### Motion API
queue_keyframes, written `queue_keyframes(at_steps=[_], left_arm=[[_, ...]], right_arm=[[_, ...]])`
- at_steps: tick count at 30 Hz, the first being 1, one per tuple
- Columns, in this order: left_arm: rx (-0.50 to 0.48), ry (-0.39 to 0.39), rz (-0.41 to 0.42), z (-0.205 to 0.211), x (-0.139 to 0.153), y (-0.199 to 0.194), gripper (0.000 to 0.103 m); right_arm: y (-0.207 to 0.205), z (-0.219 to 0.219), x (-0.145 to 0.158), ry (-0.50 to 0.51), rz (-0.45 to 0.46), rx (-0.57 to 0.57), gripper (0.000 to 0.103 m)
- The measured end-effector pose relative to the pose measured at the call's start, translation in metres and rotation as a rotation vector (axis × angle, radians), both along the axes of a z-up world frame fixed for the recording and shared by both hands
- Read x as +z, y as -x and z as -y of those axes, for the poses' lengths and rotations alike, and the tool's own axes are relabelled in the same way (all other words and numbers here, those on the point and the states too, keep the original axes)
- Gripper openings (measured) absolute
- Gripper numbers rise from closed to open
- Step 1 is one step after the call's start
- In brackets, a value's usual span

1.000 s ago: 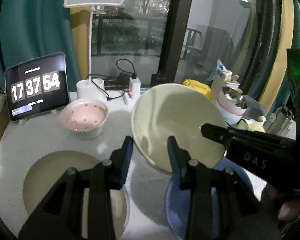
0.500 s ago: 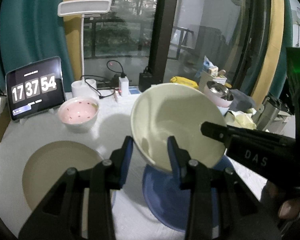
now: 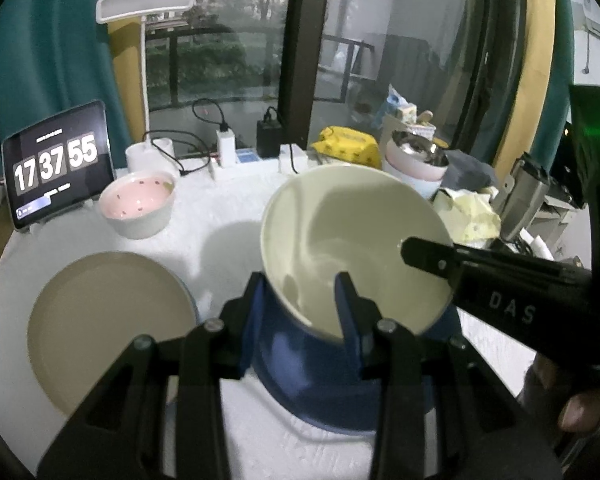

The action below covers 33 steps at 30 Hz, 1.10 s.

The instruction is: Organize plates and bowls

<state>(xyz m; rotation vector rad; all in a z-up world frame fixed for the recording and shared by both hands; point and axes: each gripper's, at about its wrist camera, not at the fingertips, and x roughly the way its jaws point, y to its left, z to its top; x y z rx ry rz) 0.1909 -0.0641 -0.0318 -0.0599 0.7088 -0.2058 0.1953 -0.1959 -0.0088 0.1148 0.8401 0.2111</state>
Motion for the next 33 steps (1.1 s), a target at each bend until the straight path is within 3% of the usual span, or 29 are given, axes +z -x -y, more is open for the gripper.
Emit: queue_keyframes(at_steps=[33], left_arm=[[-0.015, -0.073, -0.099, 0.019, -0.035, 0.013, 0.036]], right_arm=[[0.011, 0.012, -0.041, 0.007, -0.11, -0.017, 0.02]])
